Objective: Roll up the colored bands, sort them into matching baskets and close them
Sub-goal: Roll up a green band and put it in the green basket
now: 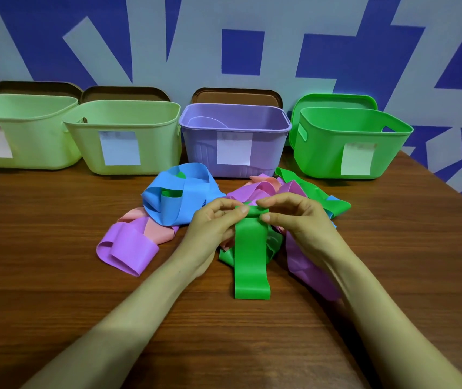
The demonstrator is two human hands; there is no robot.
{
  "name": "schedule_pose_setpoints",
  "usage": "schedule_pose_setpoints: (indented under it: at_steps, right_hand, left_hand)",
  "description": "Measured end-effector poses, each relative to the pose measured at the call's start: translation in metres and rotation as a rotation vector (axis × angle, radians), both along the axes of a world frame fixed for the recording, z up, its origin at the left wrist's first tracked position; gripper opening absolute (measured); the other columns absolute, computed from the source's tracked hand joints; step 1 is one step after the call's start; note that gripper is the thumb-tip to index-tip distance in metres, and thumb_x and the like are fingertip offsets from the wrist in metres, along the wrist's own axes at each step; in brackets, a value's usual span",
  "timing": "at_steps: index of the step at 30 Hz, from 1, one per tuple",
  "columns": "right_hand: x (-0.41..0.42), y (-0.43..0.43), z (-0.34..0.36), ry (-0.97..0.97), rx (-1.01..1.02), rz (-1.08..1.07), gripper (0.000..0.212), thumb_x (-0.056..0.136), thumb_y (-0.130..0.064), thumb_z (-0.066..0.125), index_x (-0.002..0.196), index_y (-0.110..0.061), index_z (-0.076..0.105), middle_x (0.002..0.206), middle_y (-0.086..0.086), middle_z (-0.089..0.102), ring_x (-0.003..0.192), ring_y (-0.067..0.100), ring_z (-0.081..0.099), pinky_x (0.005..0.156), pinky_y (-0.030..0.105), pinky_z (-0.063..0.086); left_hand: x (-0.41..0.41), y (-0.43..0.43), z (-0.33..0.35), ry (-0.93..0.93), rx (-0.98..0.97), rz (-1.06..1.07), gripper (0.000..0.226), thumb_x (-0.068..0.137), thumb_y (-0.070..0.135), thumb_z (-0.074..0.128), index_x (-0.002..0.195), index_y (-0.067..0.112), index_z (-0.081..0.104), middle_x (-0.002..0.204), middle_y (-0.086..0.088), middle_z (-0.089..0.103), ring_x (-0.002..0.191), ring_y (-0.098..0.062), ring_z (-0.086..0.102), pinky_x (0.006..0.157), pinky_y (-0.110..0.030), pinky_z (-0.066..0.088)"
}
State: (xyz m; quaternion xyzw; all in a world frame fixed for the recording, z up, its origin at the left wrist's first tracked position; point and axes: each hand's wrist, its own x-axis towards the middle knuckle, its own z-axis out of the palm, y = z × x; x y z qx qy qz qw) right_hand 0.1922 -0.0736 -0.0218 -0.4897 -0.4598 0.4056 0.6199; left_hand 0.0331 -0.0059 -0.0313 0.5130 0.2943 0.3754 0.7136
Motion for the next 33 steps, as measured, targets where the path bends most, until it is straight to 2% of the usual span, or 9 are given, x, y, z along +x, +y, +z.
schedule_pose_setpoints:
  at_steps: [2, 5, 10, 13, 18, 22, 26, 30, 33]
  right_hand:
    - [0.0010, 0.0000, -0.0006, -0.013, -0.007, 0.006, 0.029, 0.071, 0.011, 0.070, 0.091, -0.009, 0.069, 0.093, 0.002, 0.074, 0.087, 0.014, 0.068, 0.077, 0.022, 0.055]
    - [0.0009, -0.0017, 0.0000, -0.103, -0.068, 0.008, 0.043, 0.065, -0.015, 0.078, 0.106, -0.021, 0.067, 0.113, -0.001, 0.068, 0.100, 0.012, 0.064, 0.085, 0.025, 0.054]
    - [-0.0048, -0.0003, 0.0000, 0.035, -0.156, 0.061, 0.042, 0.070, -0.037, 0.069, 0.107, -0.017, 0.064, 0.102, 0.003, 0.066, 0.089, 0.011, 0.064, 0.079, 0.026, 0.052]
    - [-0.0060, -0.0015, 0.0033, 0.072, -0.165, 0.077, 0.029, 0.075, -0.033, 0.064, 0.097, -0.013, 0.062, 0.079, -0.004, 0.064, 0.065, 0.003, 0.059, 0.063, 0.016, 0.049]
    - [-0.0048, -0.0028, 0.0019, 0.026, -0.185, 0.097, 0.014, 0.082, -0.022, 0.063, 0.090, -0.013, 0.058, 0.065, -0.010, 0.062, 0.059, -0.001, 0.057, 0.059, 0.014, 0.046]
    - [-0.0043, -0.0027, 0.0021, 0.087, -0.124, 0.096, 0.013, 0.079, -0.008, 0.065, 0.091, -0.007, 0.059, 0.075, 0.002, 0.060, 0.063, 0.005, 0.061, 0.058, 0.014, 0.047]
    - [-0.0036, -0.0042, 0.0044, 0.126, -0.097, 0.080, 0.020, 0.079, 0.006, 0.064, 0.092, -0.008, 0.059, 0.083, 0.005, 0.067, 0.072, 0.014, 0.069, 0.062, 0.020, 0.054]
    - [-0.0043, -0.0050, 0.0063, 0.128, -0.073, 0.071, 0.025, 0.071, 0.006, 0.068, 0.090, -0.008, 0.061, 0.081, 0.006, 0.072, 0.071, 0.017, 0.070, 0.064, 0.024, 0.056]
    - [-0.0046, -0.0046, 0.0059, 0.110, -0.058, 0.056, 0.026, 0.072, 0.012, 0.066, 0.088, -0.008, 0.061, 0.081, 0.005, 0.072, 0.071, 0.016, 0.070, 0.065, 0.023, 0.056]
  left_hand:
    - [0.0001, 0.0008, -0.0007, -0.004, 0.029, 0.007, 0.006, 0.076, 0.019, 0.074, 0.082, 0.021, 0.072, 0.092, -0.017, 0.064, 0.089, -0.029, 0.051, 0.079, -0.041, 0.038]
    - [-0.0002, 0.0022, -0.0022, -0.004, 0.076, 0.022, 0.013, 0.082, 0.003, 0.068, 0.090, 0.014, 0.067, 0.084, -0.006, 0.068, 0.076, -0.017, 0.065, 0.069, -0.024, 0.053]
    - [-0.0020, 0.0008, -0.0008, -0.012, 0.129, 0.017, 0.021, 0.081, -0.006, 0.065, 0.092, 0.012, 0.066, 0.086, -0.005, 0.071, 0.087, -0.022, 0.067, 0.078, -0.029, 0.055]
    - [-0.0025, 0.0003, -0.0008, -0.022, 0.116, 0.023, 0.022, 0.078, -0.008, 0.067, 0.089, 0.012, 0.067, 0.090, -0.012, 0.071, 0.092, -0.032, 0.062, 0.086, -0.042, 0.048]
    - [-0.0017, -0.0005, -0.0019, -0.026, 0.122, 0.015, 0.030, 0.075, -0.011, 0.067, 0.079, 0.018, 0.072, 0.087, -0.010, 0.071, 0.089, -0.032, 0.060, 0.089, -0.051, 0.044]
    - [-0.0025, -0.0010, -0.0011, -0.032, 0.163, 0.011, 0.036, 0.076, -0.015, 0.064, 0.081, 0.020, 0.072, 0.085, -0.004, 0.072, 0.088, -0.031, 0.062, 0.082, -0.040, 0.046]
    - [-0.0023, -0.0021, 0.0031, -0.036, 0.161, 0.002, 0.040, 0.074, -0.010, 0.069, 0.102, 0.018, 0.067, 0.097, 0.003, 0.067, 0.090, -0.010, 0.066, 0.074, -0.020, 0.052]
    - [-0.0013, -0.0043, 0.0033, -0.009, 0.058, -0.018, 0.035, 0.067, 0.019, 0.075, 0.100, 0.017, 0.064, 0.099, -0.007, 0.064, 0.088, -0.016, 0.066, 0.079, -0.032, 0.052]
    - [-0.0001, -0.0039, 0.0045, -0.038, -0.002, -0.011, 0.019, 0.080, 0.016, 0.069, 0.095, 0.008, 0.060, 0.088, -0.007, 0.070, 0.081, -0.015, 0.070, 0.071, -0.028, 0.057]
